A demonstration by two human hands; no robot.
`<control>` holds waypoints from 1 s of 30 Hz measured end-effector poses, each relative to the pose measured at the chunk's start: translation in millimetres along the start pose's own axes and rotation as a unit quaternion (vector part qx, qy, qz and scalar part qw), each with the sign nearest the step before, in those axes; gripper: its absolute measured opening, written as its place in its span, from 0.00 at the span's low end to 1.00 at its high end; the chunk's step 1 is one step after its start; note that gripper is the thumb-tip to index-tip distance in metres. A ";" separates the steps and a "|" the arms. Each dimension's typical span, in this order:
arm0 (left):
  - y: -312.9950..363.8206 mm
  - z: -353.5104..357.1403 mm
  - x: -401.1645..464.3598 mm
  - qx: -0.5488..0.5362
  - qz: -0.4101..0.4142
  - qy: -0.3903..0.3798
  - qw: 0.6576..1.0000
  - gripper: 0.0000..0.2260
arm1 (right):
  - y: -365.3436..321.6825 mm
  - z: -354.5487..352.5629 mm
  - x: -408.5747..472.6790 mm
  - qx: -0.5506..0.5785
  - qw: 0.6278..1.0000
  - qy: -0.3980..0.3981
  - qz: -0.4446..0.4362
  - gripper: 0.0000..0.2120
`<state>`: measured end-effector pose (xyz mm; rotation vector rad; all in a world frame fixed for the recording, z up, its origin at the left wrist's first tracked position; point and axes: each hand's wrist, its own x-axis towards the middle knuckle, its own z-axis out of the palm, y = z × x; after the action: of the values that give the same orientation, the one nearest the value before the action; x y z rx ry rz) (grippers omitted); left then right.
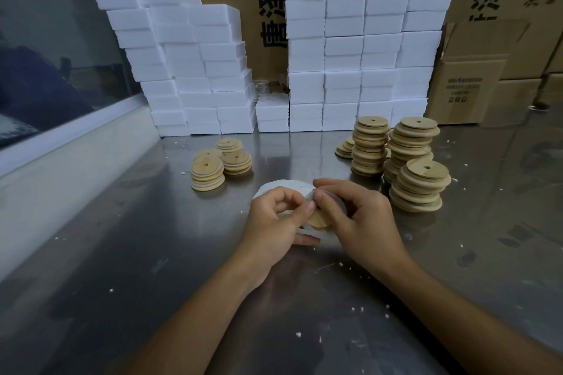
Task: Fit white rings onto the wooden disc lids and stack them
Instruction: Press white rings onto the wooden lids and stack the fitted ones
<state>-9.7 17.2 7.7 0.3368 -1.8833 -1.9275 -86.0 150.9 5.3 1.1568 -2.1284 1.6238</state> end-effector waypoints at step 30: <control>0.0 -16.3 6.8 0.216 0.186 0.079 0.955 0.08 | 12.5 -10.1 8.7 0.085 0.988 -0.063 0.110 0.02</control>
<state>-8.3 -0.5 7.6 0.2332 -2.0714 -1.2058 -103.3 157.0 5.3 1.1328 -2.3054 1.9070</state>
